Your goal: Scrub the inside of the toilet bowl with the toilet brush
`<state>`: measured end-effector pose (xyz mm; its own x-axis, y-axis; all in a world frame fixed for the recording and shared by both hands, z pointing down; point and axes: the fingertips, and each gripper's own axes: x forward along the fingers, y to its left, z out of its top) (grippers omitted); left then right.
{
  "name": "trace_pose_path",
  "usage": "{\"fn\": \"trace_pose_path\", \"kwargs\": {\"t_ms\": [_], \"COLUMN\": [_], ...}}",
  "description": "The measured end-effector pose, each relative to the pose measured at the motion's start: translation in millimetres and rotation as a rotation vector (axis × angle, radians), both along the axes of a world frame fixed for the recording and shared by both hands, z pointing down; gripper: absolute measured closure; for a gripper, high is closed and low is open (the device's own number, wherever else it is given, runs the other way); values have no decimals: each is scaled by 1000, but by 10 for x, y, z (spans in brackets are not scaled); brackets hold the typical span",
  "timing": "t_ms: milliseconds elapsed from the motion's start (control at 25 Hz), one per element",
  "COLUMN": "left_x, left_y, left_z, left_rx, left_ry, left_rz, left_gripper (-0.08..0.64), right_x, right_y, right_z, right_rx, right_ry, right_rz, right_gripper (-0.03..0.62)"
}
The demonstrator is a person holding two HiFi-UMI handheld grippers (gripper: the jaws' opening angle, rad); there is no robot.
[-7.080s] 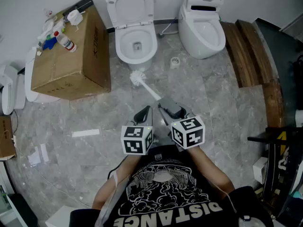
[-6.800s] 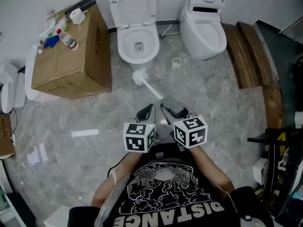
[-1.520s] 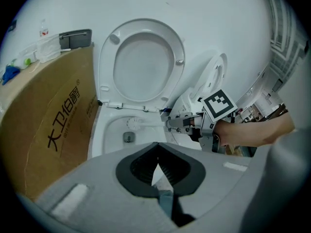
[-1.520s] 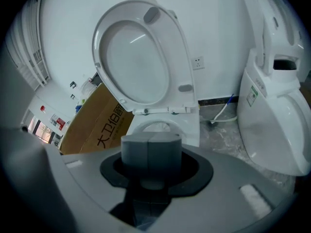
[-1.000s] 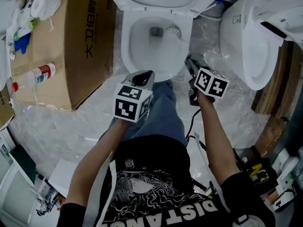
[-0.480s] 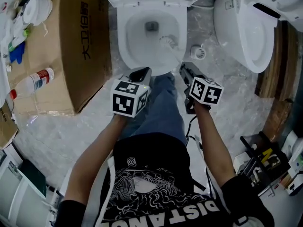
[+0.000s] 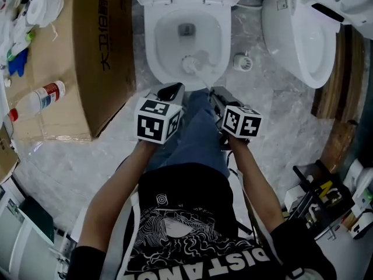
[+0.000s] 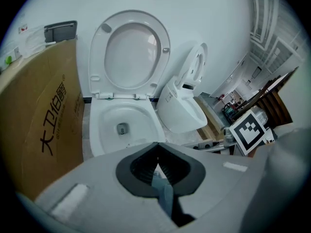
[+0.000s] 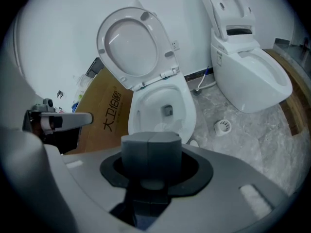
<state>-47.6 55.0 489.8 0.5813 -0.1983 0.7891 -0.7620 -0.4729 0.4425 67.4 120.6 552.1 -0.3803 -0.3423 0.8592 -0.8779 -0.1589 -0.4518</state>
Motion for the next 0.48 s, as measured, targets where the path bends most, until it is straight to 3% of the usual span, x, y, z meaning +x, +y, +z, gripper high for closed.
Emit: {"fn": "trace_pose_path", "kwargs": {"t_ms": [480], "left_x": [-246], "left_y": [-113], "left_z": [-47], "left_rx": [-3], "left_ry": [-24], "left_rz": [-163], "left_gripper": [561], "right_x": [-441], "right_y": [-546], "right_z": [16], "right_rx": [28], "right_ry": [-59], "right_rz": [-220], "right_gripper": [430]}}
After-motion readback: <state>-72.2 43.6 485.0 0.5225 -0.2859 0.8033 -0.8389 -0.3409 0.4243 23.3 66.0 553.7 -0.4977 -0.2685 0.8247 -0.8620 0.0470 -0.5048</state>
